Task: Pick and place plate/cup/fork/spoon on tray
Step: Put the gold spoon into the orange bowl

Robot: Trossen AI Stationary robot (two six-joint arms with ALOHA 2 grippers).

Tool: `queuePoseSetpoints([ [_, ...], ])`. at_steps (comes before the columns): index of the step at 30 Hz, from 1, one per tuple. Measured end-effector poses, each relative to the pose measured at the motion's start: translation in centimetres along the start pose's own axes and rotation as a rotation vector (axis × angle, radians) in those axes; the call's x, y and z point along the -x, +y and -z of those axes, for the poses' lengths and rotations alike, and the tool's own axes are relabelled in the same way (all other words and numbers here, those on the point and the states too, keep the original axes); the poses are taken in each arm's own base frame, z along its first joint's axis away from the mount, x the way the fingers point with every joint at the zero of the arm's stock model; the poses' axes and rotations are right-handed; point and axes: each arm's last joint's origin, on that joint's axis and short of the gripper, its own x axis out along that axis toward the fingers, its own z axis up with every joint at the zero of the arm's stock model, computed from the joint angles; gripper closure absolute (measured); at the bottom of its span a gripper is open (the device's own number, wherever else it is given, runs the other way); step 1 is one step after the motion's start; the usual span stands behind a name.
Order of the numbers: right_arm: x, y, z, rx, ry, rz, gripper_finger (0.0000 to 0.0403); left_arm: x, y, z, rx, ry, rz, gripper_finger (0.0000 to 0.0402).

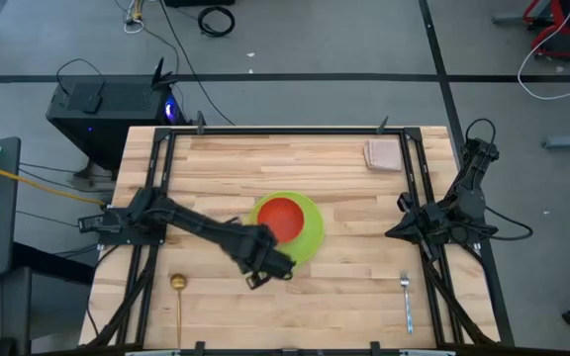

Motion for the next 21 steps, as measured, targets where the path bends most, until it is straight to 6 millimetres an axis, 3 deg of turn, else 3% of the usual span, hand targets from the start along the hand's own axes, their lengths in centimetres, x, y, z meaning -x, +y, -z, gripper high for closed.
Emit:
queuePoseSetpoints([
  [6, 0.0, 0.0, 0.0, 0.009, 0.000, 0.000, 0.0398, -0.4, -0.4, 4.3, 0.207, 0.060, -0.024, 0.0267],
  [13, 0.0, 0.0, 0.0, 0.068, -0.002, -0.001, 0.0398, -2.6, 0.0, 9.1, 0.434, 0.172, -0.125, 0.0274],
  [21, 0.1, 0.0, -0.6, 0.134, -0.015, -0.001, 0.0400, -4.7, -0.8, 13.3, 0.567, 0.280, -0.196, 0.0287],
])
